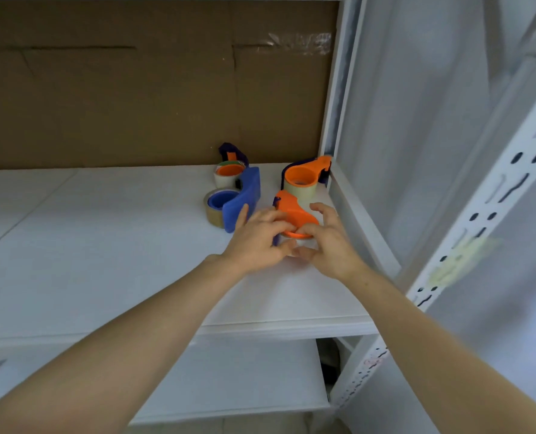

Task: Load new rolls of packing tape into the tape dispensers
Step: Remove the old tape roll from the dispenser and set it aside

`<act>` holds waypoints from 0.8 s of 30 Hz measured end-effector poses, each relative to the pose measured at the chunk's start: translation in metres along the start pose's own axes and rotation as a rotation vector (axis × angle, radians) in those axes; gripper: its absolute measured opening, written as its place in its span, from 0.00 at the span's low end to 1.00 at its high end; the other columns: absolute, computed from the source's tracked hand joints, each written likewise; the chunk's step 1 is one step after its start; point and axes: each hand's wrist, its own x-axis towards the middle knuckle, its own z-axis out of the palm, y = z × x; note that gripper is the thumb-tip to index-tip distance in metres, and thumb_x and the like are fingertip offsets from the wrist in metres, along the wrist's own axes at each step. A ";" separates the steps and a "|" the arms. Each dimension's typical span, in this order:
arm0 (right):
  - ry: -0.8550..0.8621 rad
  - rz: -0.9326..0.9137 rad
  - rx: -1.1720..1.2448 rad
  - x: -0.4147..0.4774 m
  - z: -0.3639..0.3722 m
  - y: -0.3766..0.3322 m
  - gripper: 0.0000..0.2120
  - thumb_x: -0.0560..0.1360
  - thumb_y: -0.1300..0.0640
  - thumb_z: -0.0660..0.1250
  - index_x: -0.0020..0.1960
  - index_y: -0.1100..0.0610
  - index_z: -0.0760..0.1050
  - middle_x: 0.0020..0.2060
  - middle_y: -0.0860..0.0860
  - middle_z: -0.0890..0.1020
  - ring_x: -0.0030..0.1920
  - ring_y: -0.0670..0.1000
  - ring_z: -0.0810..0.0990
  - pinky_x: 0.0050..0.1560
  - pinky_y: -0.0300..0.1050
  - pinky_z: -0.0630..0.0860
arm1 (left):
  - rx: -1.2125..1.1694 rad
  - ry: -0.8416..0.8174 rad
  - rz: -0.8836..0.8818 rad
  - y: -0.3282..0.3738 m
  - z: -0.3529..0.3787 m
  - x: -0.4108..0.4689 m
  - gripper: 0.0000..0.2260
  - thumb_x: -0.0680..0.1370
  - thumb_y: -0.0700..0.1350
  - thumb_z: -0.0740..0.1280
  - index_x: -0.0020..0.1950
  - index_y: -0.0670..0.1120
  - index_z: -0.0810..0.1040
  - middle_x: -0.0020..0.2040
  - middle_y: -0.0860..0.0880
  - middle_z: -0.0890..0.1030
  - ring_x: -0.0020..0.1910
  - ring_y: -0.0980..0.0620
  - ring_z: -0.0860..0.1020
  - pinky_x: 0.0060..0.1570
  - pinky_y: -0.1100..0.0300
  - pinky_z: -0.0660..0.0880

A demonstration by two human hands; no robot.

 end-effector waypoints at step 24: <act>0.009 0.316 1.069 0.016 -0.005 -0.012 0.34 0.62 0.65 0.78 0.63 0.51 0.68 0.61 0.55 0.74 0.61 0.56 0.74 0.58 0.56 0.77 | -1.030 -0.142 -0.395 -0.013 -0.036 -0.006 0.03 0.72 0.39 0.71 0.45 0.44 0.82 0.47 0.47 0.81 0.49 0.50 0.80 0.48 0.57 0.80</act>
